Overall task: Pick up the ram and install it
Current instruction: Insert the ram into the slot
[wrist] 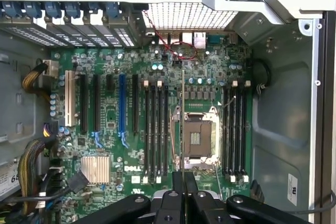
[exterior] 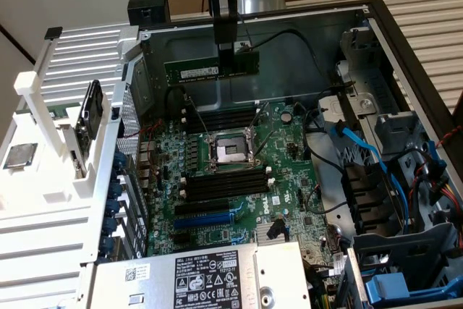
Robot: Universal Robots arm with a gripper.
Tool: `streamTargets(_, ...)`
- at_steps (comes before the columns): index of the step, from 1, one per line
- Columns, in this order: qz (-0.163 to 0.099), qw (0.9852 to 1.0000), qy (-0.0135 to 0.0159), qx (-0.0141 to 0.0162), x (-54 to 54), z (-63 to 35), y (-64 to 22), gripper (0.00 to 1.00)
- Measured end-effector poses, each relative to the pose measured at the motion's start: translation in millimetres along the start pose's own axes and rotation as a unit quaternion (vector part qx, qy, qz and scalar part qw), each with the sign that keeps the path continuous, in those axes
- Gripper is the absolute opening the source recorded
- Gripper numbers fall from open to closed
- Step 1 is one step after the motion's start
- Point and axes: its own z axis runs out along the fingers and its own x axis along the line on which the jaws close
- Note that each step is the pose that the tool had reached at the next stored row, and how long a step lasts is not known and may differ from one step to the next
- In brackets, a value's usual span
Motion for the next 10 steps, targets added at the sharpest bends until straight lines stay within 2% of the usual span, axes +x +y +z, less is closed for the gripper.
streamTargets(7,0.000,1.0000,-0.0008,-0.0005,4.4,4.3,0.0,0.12)
streamTargets(8,0.000,1.0000,-0.0013,-0.0006,5.3,5.4,-0.1,0.12)
streamTargets(10,0.000,1.0000,-0.0048,-0.0009,8.1,8.7,-1.0,0.12)
